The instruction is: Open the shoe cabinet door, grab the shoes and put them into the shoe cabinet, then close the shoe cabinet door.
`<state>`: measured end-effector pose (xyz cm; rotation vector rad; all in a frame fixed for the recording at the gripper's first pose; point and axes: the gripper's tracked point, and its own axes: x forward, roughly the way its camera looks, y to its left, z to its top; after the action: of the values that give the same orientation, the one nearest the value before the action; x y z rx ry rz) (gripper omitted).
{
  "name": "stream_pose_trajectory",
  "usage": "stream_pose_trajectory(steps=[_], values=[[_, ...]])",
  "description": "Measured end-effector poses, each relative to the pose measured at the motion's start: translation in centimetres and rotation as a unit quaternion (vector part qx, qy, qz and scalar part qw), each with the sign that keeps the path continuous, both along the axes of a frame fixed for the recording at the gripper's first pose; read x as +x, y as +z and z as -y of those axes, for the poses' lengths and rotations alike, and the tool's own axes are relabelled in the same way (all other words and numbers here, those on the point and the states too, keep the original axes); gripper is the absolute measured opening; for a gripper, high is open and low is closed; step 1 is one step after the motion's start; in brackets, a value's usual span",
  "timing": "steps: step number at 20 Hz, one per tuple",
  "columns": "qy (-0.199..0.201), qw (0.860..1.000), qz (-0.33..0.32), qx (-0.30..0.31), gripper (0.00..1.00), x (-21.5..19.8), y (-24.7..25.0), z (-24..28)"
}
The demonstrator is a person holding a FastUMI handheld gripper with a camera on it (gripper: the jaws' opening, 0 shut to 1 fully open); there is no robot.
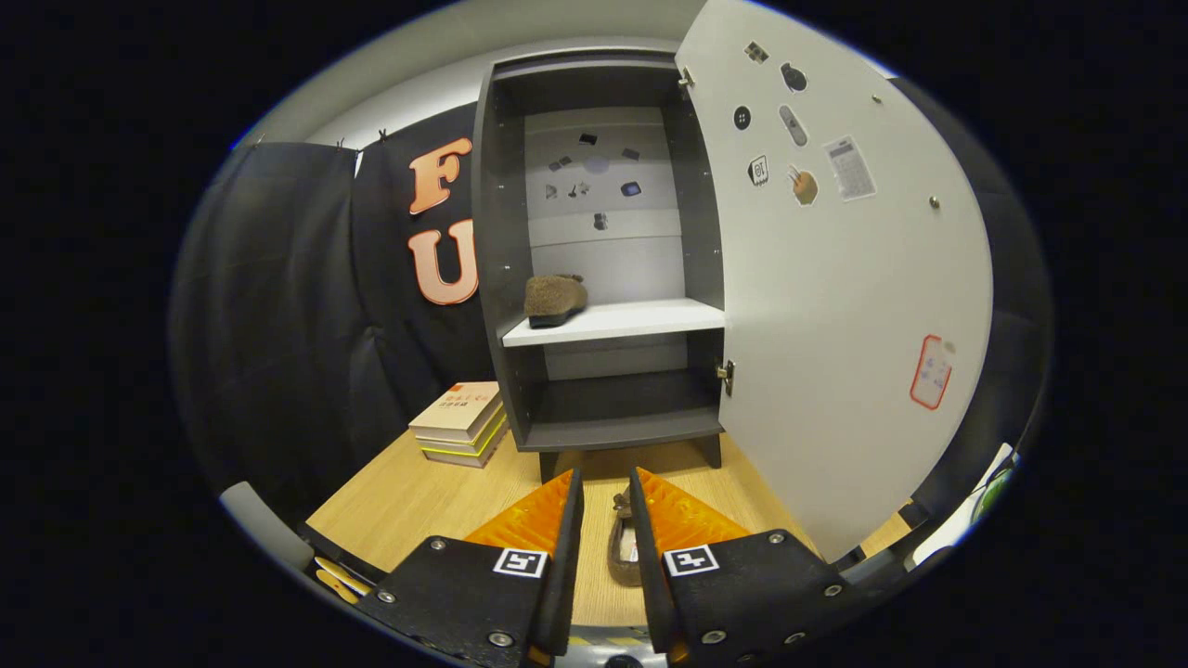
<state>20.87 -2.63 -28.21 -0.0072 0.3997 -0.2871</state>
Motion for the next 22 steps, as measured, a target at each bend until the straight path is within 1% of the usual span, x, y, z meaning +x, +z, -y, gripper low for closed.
stream_pose_trajectory(steps=[6,12,16,17,19,22], values=[[-0.003,0.999,-0.042,0.016,0.32,2.1,-7.1,1.2],[-0.008,0.995,-0.087,0.051,0.32,3.8,-16.4,2.8],[-0.01,0.992,-0.114,0.055,0.32,5.9,-21.4,3.6],[-0.01,0.991,-0.123,0.055,0.38,6.6,-22.4,3.9],[-0.008,0.989,-0.138,0.053,0.43,7.7,-24.1,4.0],[-0.007,0.987,-0.152,0.048,0.45,9.6,-25.8,4.2]])
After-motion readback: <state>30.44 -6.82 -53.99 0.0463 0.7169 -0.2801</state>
